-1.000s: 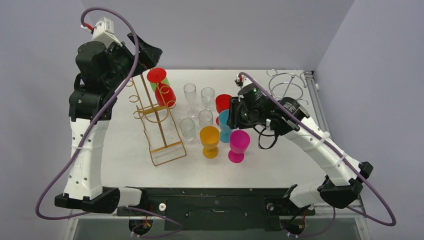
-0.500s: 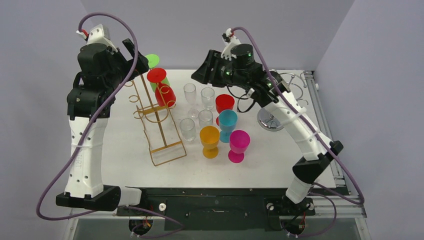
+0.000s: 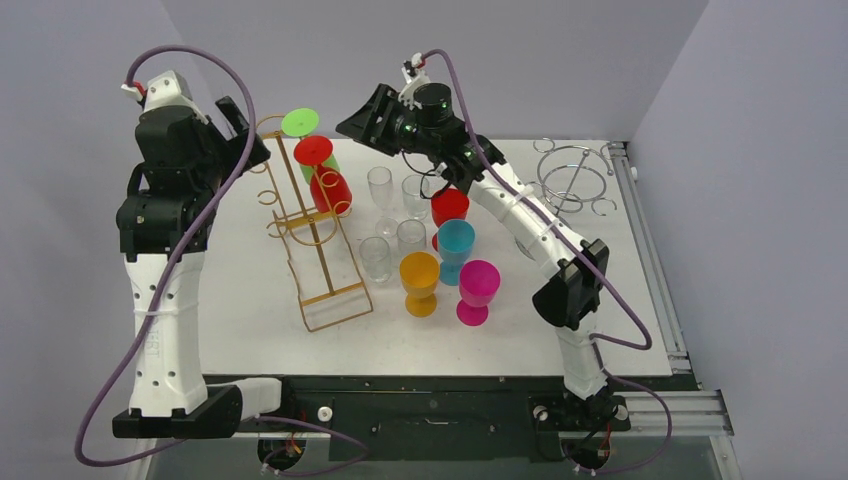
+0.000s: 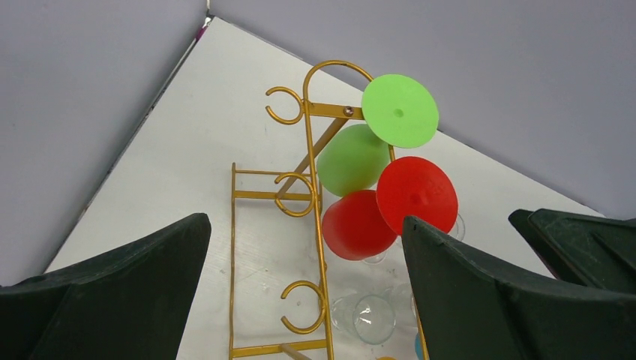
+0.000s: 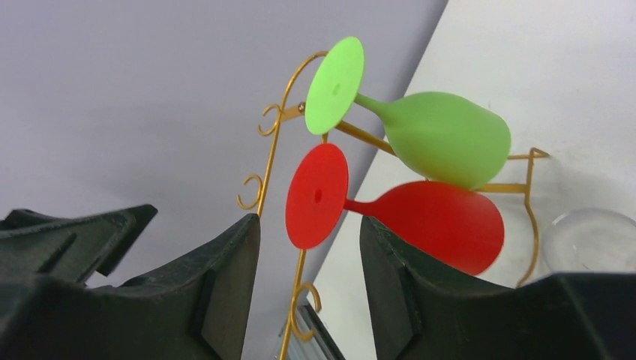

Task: Take the wine glass off the wine glass rack
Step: Pick up the wine glass from the wine rack.

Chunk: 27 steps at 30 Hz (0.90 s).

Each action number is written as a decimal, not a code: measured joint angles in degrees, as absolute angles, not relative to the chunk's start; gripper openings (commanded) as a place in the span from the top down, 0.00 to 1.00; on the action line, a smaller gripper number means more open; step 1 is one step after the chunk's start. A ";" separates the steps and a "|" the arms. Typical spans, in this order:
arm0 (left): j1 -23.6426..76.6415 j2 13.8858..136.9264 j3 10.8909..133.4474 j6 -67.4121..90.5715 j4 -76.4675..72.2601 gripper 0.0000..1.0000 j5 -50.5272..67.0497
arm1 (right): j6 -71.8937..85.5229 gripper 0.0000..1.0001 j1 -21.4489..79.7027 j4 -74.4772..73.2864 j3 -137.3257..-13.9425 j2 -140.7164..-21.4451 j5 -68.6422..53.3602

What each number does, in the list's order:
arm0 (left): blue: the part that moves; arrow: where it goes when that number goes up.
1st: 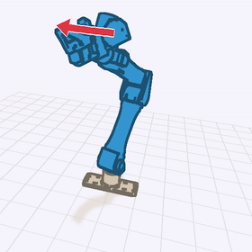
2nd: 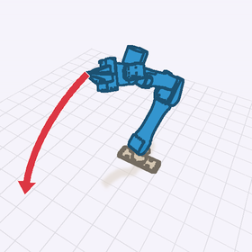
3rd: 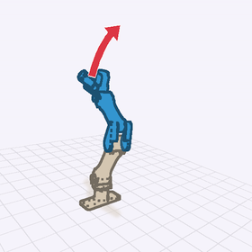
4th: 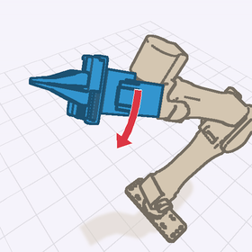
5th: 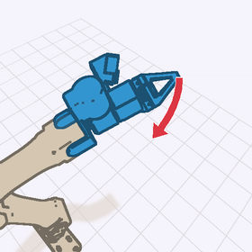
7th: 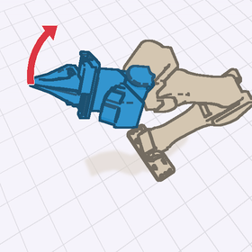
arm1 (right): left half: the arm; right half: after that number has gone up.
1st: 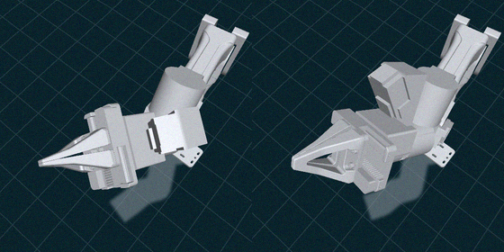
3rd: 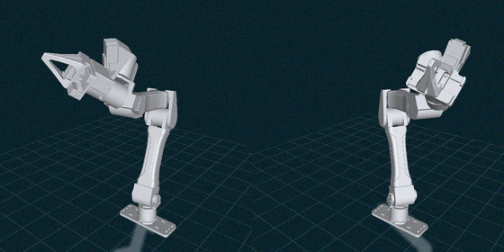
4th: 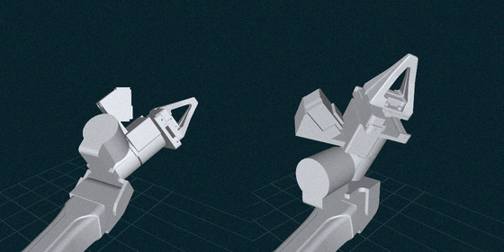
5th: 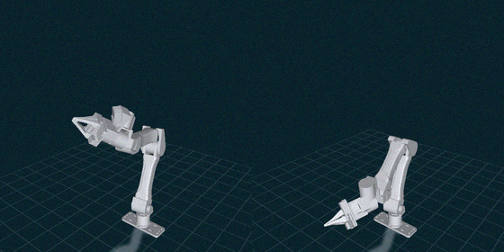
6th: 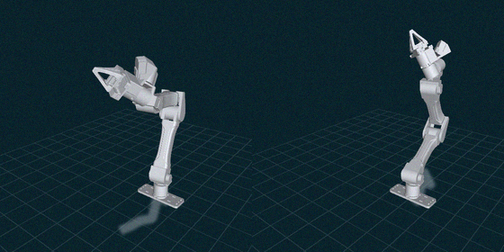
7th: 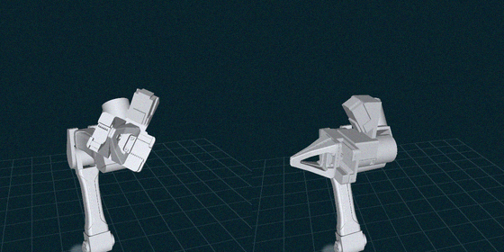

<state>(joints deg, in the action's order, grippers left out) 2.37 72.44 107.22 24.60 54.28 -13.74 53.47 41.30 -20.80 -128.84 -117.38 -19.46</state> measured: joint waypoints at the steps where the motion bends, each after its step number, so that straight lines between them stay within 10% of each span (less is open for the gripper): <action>1: 1.98 72.01 106.63 24.60 54.26 0.02 -13.72 | 54.35 0.54 41.36 -19.51 -129.62 -118.48 -19.59; 27: -1.02 69.01 101.80 25.08 53.82 0.02 -9.85 | 59.29 0.62 43.81 -10.59 -123.79 -122.43 -14.37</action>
<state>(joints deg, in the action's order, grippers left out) -1.02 69.01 101.80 25.08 53.82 -9.85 59.29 43.81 -10.59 -123.79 -122.43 -14.37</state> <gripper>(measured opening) 0.982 0.385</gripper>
